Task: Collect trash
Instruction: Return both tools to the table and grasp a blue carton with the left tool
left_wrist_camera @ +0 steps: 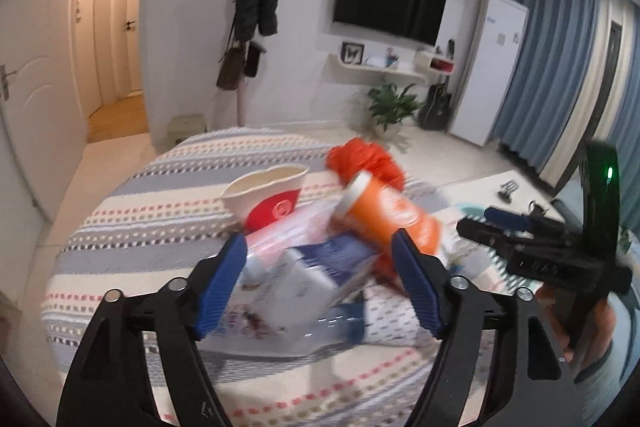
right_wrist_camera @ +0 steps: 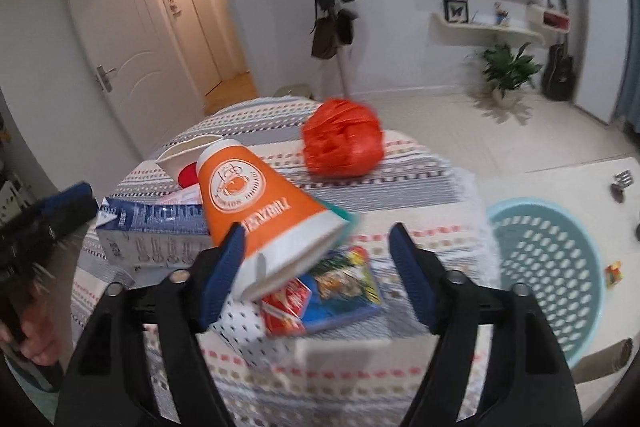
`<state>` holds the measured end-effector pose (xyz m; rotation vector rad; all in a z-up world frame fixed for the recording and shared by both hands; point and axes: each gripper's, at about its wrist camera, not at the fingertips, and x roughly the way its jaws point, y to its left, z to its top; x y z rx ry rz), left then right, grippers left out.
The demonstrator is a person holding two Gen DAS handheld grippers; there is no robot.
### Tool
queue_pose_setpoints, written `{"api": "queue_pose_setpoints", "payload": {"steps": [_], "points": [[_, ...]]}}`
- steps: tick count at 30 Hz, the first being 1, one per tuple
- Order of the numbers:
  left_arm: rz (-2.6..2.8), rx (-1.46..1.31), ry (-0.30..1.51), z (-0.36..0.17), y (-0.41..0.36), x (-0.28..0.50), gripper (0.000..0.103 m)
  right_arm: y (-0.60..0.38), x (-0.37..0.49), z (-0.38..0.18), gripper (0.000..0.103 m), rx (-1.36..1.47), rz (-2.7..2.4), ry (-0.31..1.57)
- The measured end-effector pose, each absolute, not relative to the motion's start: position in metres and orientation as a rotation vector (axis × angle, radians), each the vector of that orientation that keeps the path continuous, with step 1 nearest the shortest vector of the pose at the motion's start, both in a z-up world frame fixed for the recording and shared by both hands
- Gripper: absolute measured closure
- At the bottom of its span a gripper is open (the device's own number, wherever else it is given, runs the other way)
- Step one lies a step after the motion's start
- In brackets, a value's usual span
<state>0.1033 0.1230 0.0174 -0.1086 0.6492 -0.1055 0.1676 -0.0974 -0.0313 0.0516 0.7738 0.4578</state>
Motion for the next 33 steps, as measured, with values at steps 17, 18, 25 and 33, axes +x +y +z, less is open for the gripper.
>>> {"api": "queue_pose_setpoints", "payload": {"steps": [17,18,25,33], "points": [[-0.144,-0.101,0.774,-0.032,0.133,0.138,0.043,-0.032,0.169,-0.044,0.016,-0.164,0.479,0.743],[-0.150,-0.111,0.774,-0.032,0.134,0.137,0.045,-0.032,0.171,-0.044,0.016,-0.159,0.484,0.748],[-0.185,-0.147,0.749,-0.026,0.132,0.123,0.065,-0.033,0.177,-0.051,0.016,-0.154,0.503,0.771],[-0.140,-0.135,0.662,-0.004,0.133,0.080,0.067,-0.051,0.180,-0.040,0.016,-0.064,0.548,0.771]]}}
